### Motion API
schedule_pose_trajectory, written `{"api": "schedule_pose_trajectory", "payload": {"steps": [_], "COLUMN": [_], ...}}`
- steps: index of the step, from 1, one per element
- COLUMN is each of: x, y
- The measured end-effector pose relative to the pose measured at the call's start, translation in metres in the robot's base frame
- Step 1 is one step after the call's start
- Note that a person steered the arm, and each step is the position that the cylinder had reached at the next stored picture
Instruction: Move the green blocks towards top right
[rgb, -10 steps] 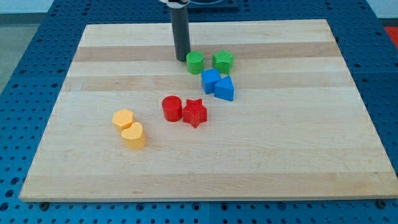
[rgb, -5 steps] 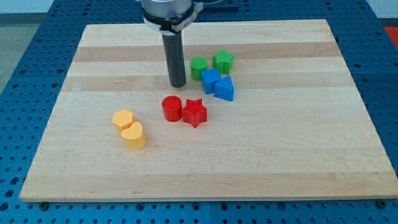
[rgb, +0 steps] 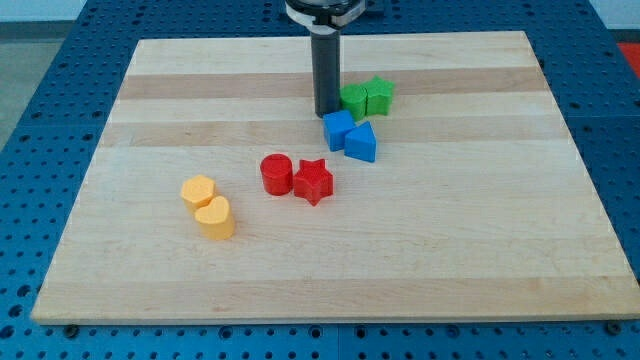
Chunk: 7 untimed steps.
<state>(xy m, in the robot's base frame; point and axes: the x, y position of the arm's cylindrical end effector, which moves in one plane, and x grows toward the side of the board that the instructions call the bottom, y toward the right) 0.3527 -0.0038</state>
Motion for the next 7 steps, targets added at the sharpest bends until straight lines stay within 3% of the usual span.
{"api": "schedule_pose_trajectory", "payload": {"steps": [2, 7], "x": [0.000, -0.010], "y": [0.009, -0.053]}}
